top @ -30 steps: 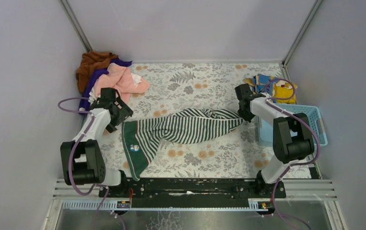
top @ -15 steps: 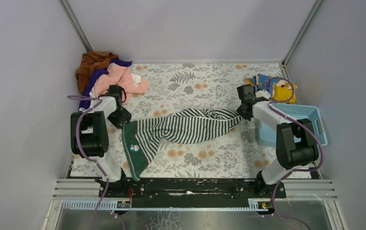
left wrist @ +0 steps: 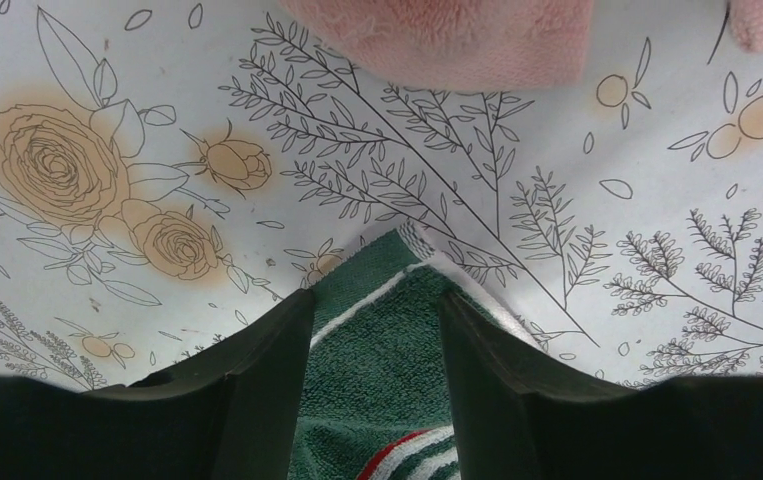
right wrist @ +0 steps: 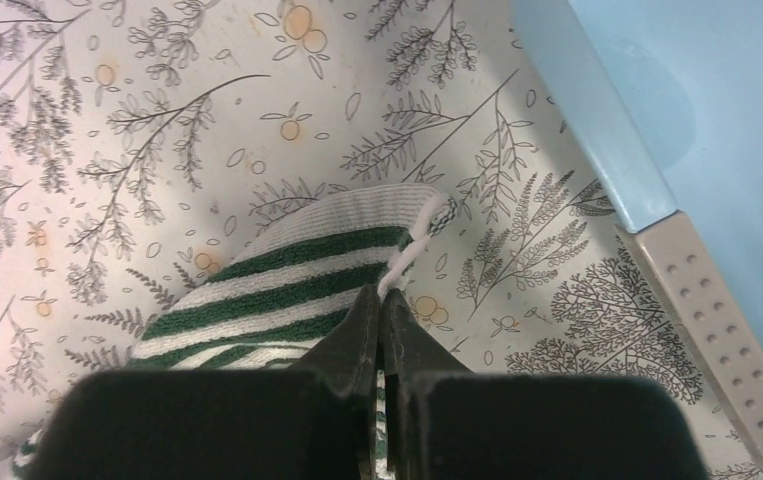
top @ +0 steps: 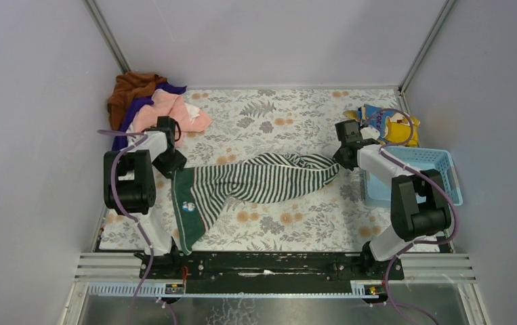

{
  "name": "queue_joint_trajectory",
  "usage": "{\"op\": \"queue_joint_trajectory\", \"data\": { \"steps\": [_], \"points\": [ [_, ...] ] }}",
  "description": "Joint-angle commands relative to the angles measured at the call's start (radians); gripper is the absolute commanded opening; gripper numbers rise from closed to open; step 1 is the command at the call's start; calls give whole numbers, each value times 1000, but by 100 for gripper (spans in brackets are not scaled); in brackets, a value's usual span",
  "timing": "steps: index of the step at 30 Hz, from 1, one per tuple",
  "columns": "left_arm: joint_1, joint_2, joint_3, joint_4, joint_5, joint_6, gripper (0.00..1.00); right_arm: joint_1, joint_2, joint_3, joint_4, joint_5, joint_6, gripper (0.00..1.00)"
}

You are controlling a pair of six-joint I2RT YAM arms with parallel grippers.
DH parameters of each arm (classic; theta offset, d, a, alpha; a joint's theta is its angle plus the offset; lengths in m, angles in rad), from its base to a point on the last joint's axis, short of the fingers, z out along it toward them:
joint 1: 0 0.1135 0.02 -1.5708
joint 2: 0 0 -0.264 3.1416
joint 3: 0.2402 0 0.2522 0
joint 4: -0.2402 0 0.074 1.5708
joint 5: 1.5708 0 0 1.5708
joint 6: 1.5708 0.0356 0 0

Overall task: Roll the towels
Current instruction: Flatten out the towel at the center of the board.

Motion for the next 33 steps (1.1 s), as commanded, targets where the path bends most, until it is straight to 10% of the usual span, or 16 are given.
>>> {"op": "queue_joint_trajectory", "data": {
  "steps": [1, 24, 33],
  "points": [
    [-2, 18, 2, -11, -53, -25, 50, -3, -58, 4, 38, -20, -37, 0],
    [-29, 108, 59, -35, -66, -48, 48, -3, -51, 3, 56, -49, -79, 0],
    [-38, 134, 20, -37, -58, -38, 28, -4, -60, 22, 53, -39, -88, 0]
  ]
}}
